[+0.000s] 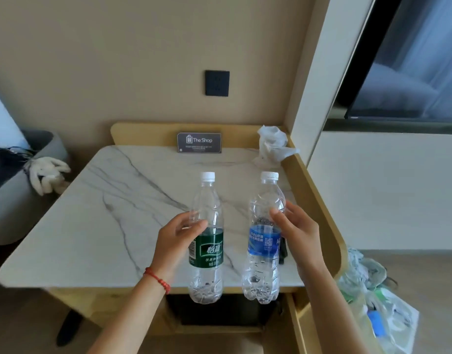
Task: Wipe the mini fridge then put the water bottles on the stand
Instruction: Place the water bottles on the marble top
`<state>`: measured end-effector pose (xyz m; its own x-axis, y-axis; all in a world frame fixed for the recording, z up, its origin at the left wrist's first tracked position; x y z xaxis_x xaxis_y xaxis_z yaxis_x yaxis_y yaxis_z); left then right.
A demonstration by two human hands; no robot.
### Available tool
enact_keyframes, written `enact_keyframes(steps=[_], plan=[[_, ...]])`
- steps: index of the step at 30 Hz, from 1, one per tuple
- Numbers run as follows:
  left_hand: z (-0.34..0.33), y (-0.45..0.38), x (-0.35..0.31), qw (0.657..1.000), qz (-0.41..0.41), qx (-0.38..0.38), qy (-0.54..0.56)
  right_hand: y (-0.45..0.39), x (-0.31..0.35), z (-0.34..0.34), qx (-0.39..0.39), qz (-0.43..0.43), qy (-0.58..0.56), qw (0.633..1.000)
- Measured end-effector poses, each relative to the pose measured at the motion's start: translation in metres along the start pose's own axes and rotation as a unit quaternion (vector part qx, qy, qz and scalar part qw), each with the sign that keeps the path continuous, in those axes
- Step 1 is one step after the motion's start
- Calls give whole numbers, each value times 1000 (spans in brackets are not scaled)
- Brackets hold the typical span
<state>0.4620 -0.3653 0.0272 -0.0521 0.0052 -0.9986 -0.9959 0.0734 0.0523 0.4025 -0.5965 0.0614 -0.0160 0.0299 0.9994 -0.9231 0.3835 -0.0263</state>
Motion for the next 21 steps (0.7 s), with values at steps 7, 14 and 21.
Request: enact_keyframes(steps=[7,14,21], plan=[[-43,-118,-21,995,-76,54,-28,-92,7,2,-69,43,26,996],[-77,-218,-16,990,-86,112,-16,-164,7,-3,-142,76,24,987],[-122,-266,-2,983,-81,167,-11,-213,-22,8,-162,80,20,983]])
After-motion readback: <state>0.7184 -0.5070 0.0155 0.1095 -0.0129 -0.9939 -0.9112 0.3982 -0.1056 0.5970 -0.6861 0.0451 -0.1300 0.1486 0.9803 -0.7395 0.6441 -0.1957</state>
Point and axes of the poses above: each hand's wrist, its own y-axis away from the middle knuckle, its own z-axis out of the back of the hand, x = y × z, the point moved 5 cm from there along -y, towards the middle knuckle, and after that the axes turned 2 degrees about -z, right-handed, at the moved point
